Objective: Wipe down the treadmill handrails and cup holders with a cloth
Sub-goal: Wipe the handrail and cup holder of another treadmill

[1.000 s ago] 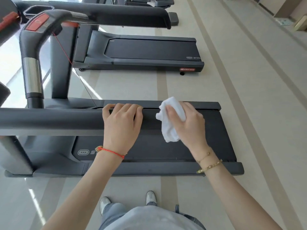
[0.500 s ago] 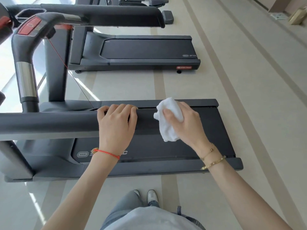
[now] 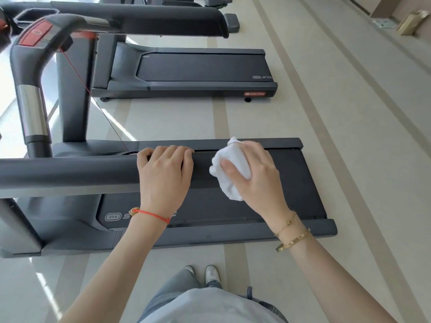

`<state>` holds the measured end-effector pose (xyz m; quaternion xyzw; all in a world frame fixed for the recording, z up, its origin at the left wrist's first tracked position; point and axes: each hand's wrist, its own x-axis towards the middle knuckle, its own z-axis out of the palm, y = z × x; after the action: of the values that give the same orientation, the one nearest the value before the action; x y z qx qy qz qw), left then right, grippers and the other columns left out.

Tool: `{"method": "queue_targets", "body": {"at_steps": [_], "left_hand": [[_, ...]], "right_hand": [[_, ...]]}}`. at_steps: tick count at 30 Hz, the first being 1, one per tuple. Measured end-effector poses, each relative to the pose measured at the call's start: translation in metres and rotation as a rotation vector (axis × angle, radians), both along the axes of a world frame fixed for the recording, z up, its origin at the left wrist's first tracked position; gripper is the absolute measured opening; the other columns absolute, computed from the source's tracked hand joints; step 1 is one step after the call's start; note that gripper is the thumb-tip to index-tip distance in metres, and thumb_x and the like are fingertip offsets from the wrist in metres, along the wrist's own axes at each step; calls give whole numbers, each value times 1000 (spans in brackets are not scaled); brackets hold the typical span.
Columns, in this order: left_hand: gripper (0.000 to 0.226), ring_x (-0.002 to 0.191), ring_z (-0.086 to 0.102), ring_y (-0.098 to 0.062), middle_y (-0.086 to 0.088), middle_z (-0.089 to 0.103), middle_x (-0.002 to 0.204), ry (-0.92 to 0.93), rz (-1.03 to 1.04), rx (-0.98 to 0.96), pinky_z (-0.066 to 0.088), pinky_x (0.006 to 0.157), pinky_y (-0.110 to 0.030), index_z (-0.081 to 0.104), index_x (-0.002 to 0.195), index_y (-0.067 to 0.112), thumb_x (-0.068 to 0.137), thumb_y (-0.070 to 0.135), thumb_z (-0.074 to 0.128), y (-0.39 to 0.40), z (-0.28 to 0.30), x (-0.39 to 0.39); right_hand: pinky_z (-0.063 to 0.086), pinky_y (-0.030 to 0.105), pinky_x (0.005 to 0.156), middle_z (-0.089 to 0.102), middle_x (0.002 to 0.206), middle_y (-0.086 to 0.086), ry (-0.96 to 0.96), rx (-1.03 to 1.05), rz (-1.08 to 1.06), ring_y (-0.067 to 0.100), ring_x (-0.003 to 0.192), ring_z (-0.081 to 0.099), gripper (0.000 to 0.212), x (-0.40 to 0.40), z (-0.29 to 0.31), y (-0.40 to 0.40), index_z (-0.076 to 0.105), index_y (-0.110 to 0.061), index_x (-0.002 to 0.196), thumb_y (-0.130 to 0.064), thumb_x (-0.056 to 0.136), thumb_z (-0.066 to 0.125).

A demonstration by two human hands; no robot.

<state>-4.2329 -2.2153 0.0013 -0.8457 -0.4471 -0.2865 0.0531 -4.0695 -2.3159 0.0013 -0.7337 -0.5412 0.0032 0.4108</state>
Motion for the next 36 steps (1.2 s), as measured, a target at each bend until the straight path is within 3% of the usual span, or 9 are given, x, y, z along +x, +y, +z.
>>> {"method": "queue_targets", "body": {"at_steps": [6, 9, 11, 14, 18, 23, 26, 32, 36], "left_hand": [[41, 75, 57, -20, 7, 65, 76, 10, 0, 9, 31, 86, -36, 68, 90, 23, 103, 25, 29, 0, 0, 0], [40, 75, 56, -21, 7, 64, 76, 11, 0, 9, 31, 86, -36, 67, 89, 22, 103, 24, 30, 0, 0, -1], [38, 75, 57, -21, 6, 65, 76, 0, 4, 4, 31, 86, -36, 67, 89, 21, 103, 24, 32, 0, 1, 0], [40, 77, 58, -21, 5, 66, 79, -7, 14, -21, 32, 88, -36, 67, 89, 21, 103, 25, 30, -1, 1, 2], [43, 79, 59, -21, 4, 67, 81, -1, 14, -45, 32, 89, -37, 68, 89, 20, 103, 27, 28, -1, 3, 2], [43, 78, 58, -22, 4, 65, 77, 37, 28, -66, 32, 89, -38, 68, 89, 20, 103, 26, 28, -4, 4, 2], [43, 77, 57, -22, 4, 64, 74, 54, 35, -73, 32, 88, -37, 68, 89, 20, 103, 24, 28, -4, 6, 3], [37, 85, 60, -20, 7, 68, 86, -2, -12, -152, 32, 92, -37, 69, 102, 21, 103, 25, 33, -6, 10, 0], [29, 101, 60, -23, 2, 69, 105, -131, -35, -165, 35, 97, -39, 67, 114, 16, 98, 25, 44, -7, 15, -8]], "right_hand": [[30, 22, 49, 52, 66, -9, -228, -175, -64, 12, 63, 50, 50, 2, 20, 36, 57, -23, 68, -66, 84, 35], [36, 17, 61, 57, 77, -13, -191, -7, -56, 6, 73, 53, 43, 3, 5, 22, 62, -24, 78, -62, 88, 44], [41, 12, 75, 63, 95, -16, 46, 113, -75, 0, 89, 58, 36, 3, -10, 5, 64, -31, 95, -62, 90, 48], [40, 6, 65, 64, 84, -24, 553, 10, -130, -6, 82, 61, 32, 13, -17, 1, 62, -47, 83, -75, 80, 46], [45, 20, 69, 68, 77, -19, 618, -202, -96, -1, 82, 63, 35, 35, -10, 7, 65, -48, 76, -73, 86, 45], [43, 19, 80, 60, 106, -23, 196, -106, 0, -6, 98, 55, 41, 16, -5, -2, 60, -40, 104, -70, 89, 37], [38, 21, 75, 59, 101, -16, -117, -97, 42, 2, 94, 52, 45, 7, 7, 9, 63, -27, 100, -64, 89, 39], [37, 21, 69, 63, 94, -10, -293, -136, 116, 13, 83, 59, 51, 15, 17, 22, 64, -23, 100, -65, 89, 37], [48, 36, 77, 66, 104, -5, -436, -69, 162, 20, 85, 61, 49, 8, 13, 24, 66, -20, 105, -62, 94, 43]]}}
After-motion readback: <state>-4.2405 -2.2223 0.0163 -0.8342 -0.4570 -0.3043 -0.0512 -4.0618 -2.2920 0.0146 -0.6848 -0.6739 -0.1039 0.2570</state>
